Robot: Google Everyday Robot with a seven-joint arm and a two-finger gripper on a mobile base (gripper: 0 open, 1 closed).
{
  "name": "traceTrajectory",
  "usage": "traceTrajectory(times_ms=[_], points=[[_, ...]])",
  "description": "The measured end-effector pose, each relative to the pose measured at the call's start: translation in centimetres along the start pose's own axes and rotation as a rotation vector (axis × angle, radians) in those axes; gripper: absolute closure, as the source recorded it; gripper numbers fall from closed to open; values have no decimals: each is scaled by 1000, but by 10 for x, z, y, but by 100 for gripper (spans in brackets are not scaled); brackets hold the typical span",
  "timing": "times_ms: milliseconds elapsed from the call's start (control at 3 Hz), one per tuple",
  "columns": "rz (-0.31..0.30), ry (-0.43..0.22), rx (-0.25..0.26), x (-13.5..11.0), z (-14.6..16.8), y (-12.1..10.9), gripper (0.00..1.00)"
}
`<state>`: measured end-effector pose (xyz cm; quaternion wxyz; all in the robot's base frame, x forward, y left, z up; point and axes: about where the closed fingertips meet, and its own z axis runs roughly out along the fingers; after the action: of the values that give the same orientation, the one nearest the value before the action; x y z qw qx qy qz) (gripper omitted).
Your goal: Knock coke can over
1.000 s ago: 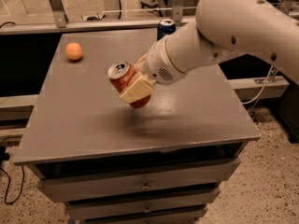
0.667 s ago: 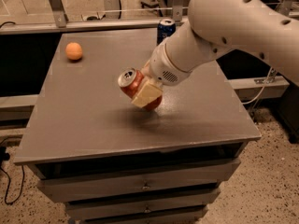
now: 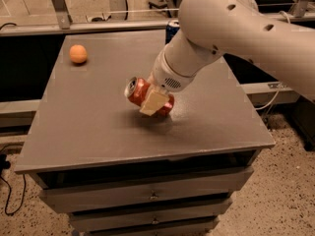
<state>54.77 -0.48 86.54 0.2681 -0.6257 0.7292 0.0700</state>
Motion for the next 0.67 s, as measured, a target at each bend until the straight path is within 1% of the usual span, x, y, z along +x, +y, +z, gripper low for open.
traceTrajectory(times_ms=[333, 667], points=[[0, 0, 0, 0, 0, 0, 31], [-9, -10, -7, -12, 6, 1, 8]])
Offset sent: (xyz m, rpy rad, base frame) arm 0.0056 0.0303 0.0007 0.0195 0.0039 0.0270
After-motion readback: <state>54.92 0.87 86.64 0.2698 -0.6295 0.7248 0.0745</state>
